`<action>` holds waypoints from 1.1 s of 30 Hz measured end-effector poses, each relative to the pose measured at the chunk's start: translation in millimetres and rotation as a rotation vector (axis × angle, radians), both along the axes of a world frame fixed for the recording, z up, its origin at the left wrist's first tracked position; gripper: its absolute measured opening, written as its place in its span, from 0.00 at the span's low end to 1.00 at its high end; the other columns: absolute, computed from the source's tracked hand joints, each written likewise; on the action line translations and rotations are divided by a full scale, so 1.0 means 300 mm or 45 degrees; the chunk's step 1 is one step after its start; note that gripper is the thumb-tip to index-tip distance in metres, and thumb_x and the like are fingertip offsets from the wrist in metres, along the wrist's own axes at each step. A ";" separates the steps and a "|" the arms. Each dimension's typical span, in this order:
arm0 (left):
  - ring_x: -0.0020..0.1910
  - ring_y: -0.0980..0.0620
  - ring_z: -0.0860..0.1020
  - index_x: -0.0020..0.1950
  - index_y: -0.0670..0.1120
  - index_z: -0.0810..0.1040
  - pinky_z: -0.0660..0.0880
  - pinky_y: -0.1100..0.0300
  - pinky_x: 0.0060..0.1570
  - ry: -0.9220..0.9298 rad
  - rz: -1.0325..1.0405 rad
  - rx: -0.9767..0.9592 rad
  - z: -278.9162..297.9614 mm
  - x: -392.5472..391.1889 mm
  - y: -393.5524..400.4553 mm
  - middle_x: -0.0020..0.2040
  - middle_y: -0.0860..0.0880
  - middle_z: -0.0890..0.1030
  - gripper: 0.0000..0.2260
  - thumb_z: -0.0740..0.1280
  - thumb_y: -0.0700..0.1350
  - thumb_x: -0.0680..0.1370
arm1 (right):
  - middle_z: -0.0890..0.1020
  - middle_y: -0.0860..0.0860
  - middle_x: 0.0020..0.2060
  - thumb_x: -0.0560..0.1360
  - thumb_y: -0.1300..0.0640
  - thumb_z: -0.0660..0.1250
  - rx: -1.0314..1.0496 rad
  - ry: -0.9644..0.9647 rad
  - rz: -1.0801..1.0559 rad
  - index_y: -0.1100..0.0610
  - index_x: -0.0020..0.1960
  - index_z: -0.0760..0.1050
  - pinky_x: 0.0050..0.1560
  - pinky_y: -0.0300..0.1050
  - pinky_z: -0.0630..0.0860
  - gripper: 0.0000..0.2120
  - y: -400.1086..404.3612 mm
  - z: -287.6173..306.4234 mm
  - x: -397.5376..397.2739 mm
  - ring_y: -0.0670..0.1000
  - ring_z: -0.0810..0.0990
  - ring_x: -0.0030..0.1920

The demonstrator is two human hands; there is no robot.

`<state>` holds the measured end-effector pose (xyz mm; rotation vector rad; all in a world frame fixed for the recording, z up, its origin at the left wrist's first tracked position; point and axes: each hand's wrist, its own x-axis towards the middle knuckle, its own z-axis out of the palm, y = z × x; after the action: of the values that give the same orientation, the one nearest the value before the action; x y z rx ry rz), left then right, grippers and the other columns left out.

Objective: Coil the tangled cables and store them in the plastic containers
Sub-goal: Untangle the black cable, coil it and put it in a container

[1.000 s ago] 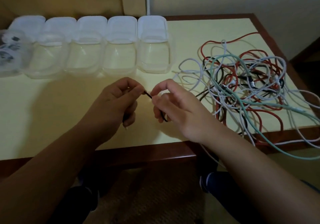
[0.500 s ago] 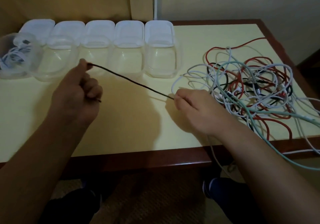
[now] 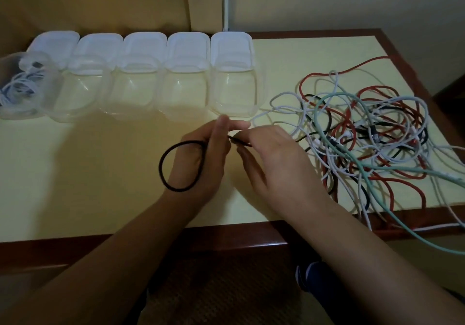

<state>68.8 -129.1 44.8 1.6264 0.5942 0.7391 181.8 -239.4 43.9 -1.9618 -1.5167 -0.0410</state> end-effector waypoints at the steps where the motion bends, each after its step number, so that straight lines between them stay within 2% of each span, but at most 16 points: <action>1: 0.25 0.54 0.66 0.56 0.48 0.85 0.64 0.61 0.29 0.010 0.047 0.026 0.003 0.005 -0.003 0.26 0.48 0.66 0.20 0.55 0.52 0.87 | 0.83 0.52 0.49 0.83 0.61 0.64 0.000 0.083 0.026 0.57 0.61 0.79 0.53 0.51 0.75 0.09 -0.002 -0.004 -0.003 0.54 0.79 0.53; 4: 0.24 0.56 0.67 0.51 0.47 0.85 0.64 0.64 0.28 0.038 0.093 0.006 0.008 0.020 -0.001 0.25 0.50 0.68 0.23 0.52 0.53 0.88 | 0.84 0.51 0.47 0.83 0.62 0.63 0.005 0.136 0.019 0.56 0.64 0.78 0.54 0.49 0.77 0.12 0.004 -0.020 -0.015 0.52 0.81 0.50; 6: 0.23 0.53 0.65 0.46 0.44 0.85 0.63 0.63 0.26 0.023 0.145 -0.077 0.012 0.023 0.006 0.25 0.47 0.67 0.26 0.51 0.54 0.88 | 0.83 0.51 0.44 0.84 0.61 0.62 -0.025 0.053 0.002 0.57 0.62 0.79 0.68 0.52 0.73 0.11 0.011 -0.033 -0.007 0.54 0.82 0.46; 8: 0.21 0.51 0.63 0.41 0.40 0.83 0.61 0.63 0.24 0.021 0.211 -0.164 0.020 0.022 0.013 0.25 0.44 0.67 0.30 0.50 0.54 0.88 | 0.84 0.51 0.41 0.84 0.59 0.62 -0.097 -0.043 -0.021 0.56 0.61 0.81 0.77 0.62 0.65 0.11 0.021 -0.037 0.011 0.55 0.83 0.44; 10: 0.21 0.50 0.63 0.37 0.42 0.81 0.60 0.63 0.24 0.038 0.277 -0.215 0.035 0.019 0.027 0.24 0.43 0.66 0.31 0.48 0.55 0.88 | 0.86 0.50 0.42 0.84 0.55 0.61 -0.156 -0.067 -0.050 0.54 0.61 0.82 0.78 0.65 0.61 0.12 0.028 -0.036 0.030 0.54 0.84 0.44; 14: 0.22 0.50 0.62 0.30 0.49 0.76 0.54 0.59 0.27 -0.130 0.482 -0.521 0.072 -0.019 0.130 0.24 0.49 0.66 0.31 0.49 0.59 0.87 | 0.88 0.52 0.43 0.83 0.50 0.59 -0.236 0.022 -0.207 0.54 0.58 0.84 0.82 0.60 0.55 0.16 0.002 -0.021 0.092 0.57 0.84 0.43; 17: 0.23 0.52 0.62 0.30 0.49 0.73 0.53 0.57 0.29 -0.198 0.537 -0.568 0.079 -0.067 0.215 0.24 0.51 0.66 0.30 0.51 0.59 0.87 | 0.87 0.53 0.40 0.85 0.53 0.61 -0.220 0.039 -0.280 0.56 0.58 0.84 0.82 0.59 0.57 0.14 -0.021 -0.021 0.137 0.58 0.83 0.41; 21: 0.21 0.52 0.60 0.29 0.49 0.74 0.52 0.59 0.28 0.086 0.418 -0.379 0.051 -0.067 0.214 0.23 0.51 0.65 0.28 0.56 0.59 0.86 | 0.88 0.51 0.46 0.86 0.54 0.62 -0.157 0.006 -0.248 0.55 0.62 0.84 0.80 0.61 0.61 0.13 -0.012 -0.025 0.130 0.54 0.85 0.44; 24: 0.21 0.55 0.65 0.31 0.49 0.80 0.61 0.64 0.24 0.271 0.201 -0.042 0.027 -0.046 0.152 0.22 0.52 0.69 0.24 0.63 0.56 0.84 | 0.88 0.50 0.50 0.85 0.52 0.61 -0.124 -0.026 -0.205 0.53 0.65 0.83 0.78 0.63 0.64 0.15 0.001 -0.018 0.111 0.53 0.86 0.49; 27: 0.28 0.58 0.72 0.38 0.51 0.86 0.69 0.66 0.32 0.321 -0.078 0.137 0.014 -0.031 0.082 0.27 0.53 0.76 0.17 0.67 0.58 0.80 | 0.88 0.50 0.51 0.84 0.52 0.60 -0.122 -0.032 -0.172 0.52 0.66 0.82 0.76 0.64 0.65 0.16 0.010 -0.012 0.087 0.53 0.86 0.52; 30: 0.28 0.58 0.71 0.37 0.46 0.85 0.67 0.67 0.33 0.335 -0.218 0.086 0.015 -0.014 0.028 0.26 0.53 0.74 0.20 0.67 0.60 0.78 | 0.87 0.48 0.51 0.83 0.51 0.60 -0.149 -0.014 -0.138 0.50 0.65 0.82 0.77 0.62 0.62 0.16 0.015 -0.007 0.065 0.51 0.85 0.53; 33: 0.23 0.55 0.66 0.32 0.45 0.82 0.63 0.66 0.26 0.330 -0.191 -0.251 0.017 0.010 -0.002 0.25 0.49 0.70 0.27 0.63 0.66 0.76 | 0.84 0.45 0.40 0.81 0.53 0.65 -0.192 -0.058 -0.108 0.45 0.57 0.82 0.76 0.63 0.64 0.09 0.017 -0.019 0.046 0.50 0.84 0.45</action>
<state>71.8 -129.7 49.8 1.5732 0.6983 0.3500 195.6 -234.3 38.1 -2.1572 -1.5032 -0.0082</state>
